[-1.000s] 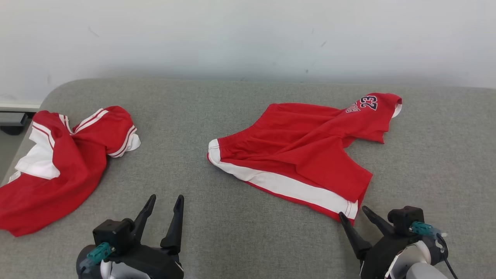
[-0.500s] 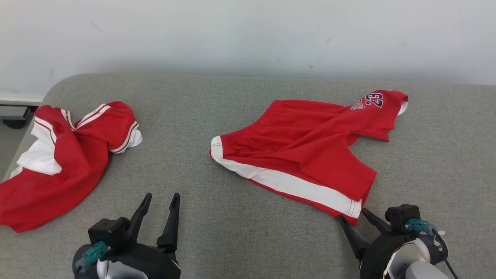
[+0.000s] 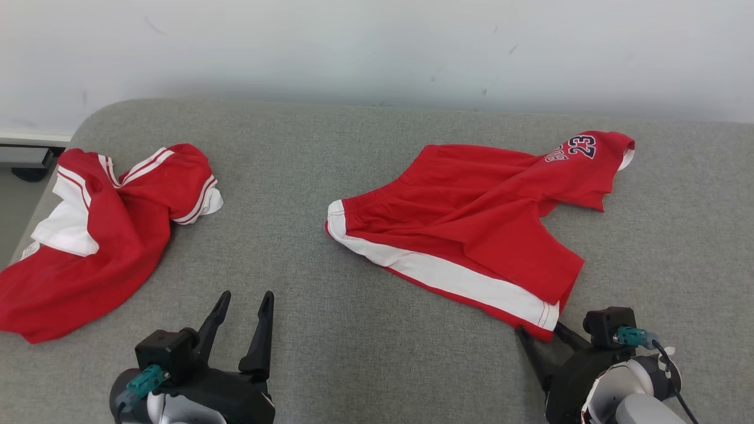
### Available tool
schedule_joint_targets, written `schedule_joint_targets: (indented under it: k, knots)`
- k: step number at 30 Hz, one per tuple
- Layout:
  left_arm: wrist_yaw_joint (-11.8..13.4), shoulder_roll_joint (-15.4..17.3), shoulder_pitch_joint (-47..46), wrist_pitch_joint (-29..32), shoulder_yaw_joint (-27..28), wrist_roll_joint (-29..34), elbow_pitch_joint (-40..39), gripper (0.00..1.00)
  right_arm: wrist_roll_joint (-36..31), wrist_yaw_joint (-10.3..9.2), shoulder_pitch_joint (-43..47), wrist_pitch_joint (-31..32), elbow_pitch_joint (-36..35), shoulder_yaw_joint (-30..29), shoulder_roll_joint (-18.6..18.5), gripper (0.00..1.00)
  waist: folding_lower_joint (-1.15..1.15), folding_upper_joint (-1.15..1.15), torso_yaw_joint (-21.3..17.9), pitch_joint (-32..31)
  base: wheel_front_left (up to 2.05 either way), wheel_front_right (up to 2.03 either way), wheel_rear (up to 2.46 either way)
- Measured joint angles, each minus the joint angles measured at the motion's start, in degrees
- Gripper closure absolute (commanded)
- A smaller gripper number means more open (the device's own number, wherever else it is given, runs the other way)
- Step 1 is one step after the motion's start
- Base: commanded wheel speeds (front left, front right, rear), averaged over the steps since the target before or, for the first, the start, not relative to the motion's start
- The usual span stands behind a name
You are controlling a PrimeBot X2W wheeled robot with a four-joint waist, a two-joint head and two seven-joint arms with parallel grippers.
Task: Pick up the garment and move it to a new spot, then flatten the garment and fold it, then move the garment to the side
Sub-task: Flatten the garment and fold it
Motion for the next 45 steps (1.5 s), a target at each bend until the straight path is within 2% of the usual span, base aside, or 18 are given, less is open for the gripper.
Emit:
schedule_joint_targets:
  k: [1,12,22,24,28,36,37,38,39,45]
  knots:
    - [0.00,-0.02,0.00,0.00,0.01,0.01,0.01,0.00,0.00,-0.01,-0.09,0.20,-0.01,0.00,0.00,1.00,0.00,0.00,0.05,0.06,0.00,0.00,0.00]
    - [0.00,-0.19,0.14,-0.02,0.94,0.00,0.52,0.00,0.08,0.49,-1.45,0.11,-0.76,-0.14,-0.75,1.00,0.00,0.00,-0.63,-0.02,0.00,0.00,0.00]
    - [0.00,-0.03,0.29,-0.03,1.10,0.00,0.78,0.00,0.49,2.10,2.94,-0.66,-3.01,-2.70,-9.73,1.00,0.00,0.00,-3.63,-1.09,0.00,0.00,0.00]
    - [-0.01,-0.16,0.29,-0.02,0.81,0.01,0.79,0.00,0.49,2.97,2.99,-0.48,-3.83,-2.40,-11.62,1.00,0.00,0.00,-4.27,-1.40,0.00,0.00,0.00]
    - [-0.09,-0.33,0.25,0.21,0.11,0.03,0.82,0.00,1.83,4.13,4.11,0.60,-5.44,-0.35,-11.67,1.00,0.00,0.00,-5.44,-1.95,0.00,0.00,0.00]
    - [-0.60,-1.25,0.18,1.08,-1.20,0.12,1.13,0.00,2.34,4.37,6.99,2.82,-5.56,2.02,-12.05,1.00,0.00,0.00,-6.40,-2.02,0.00,0.00,0.00]
    - [-0.58,-1.24,0.18,1.08,-1.20,0.12,1.24,0.00,2.44,4.37,6.90,3.13,-5.56,2.00,-12.00,0.88,0.00,0.00,-6.53,-2.01,0.00,0.00,0.00]
    - [-0.59,-1.18,0.18,1.10,-1.19,0.12,1.43,0.00,2.71,4.37,6.83,3.20,-5.58,1.81,-11.81,0.16,0.00,0.00,-6.69,-2.02,0.00,0.00,0.00]
    - [-0.58,-1.15,0.19,1.13,-1.19,0.12,1.57,0.00,3.16,4.37,6.80,3.20,-5.66,1.55,-11.63,0.00,0.00,0.00,-6.84,-2.06,0.00,0.00,0.00]
    - [-0.58,-0.79,0.26,1.44,-1.14,0.12,1.75,0.00,5.35,4.41,6.91,3.18,-8.28,0.22,-11.60,0.00,0.00,0.00,-7.79,-2.24,0.00,0.00,0.00]
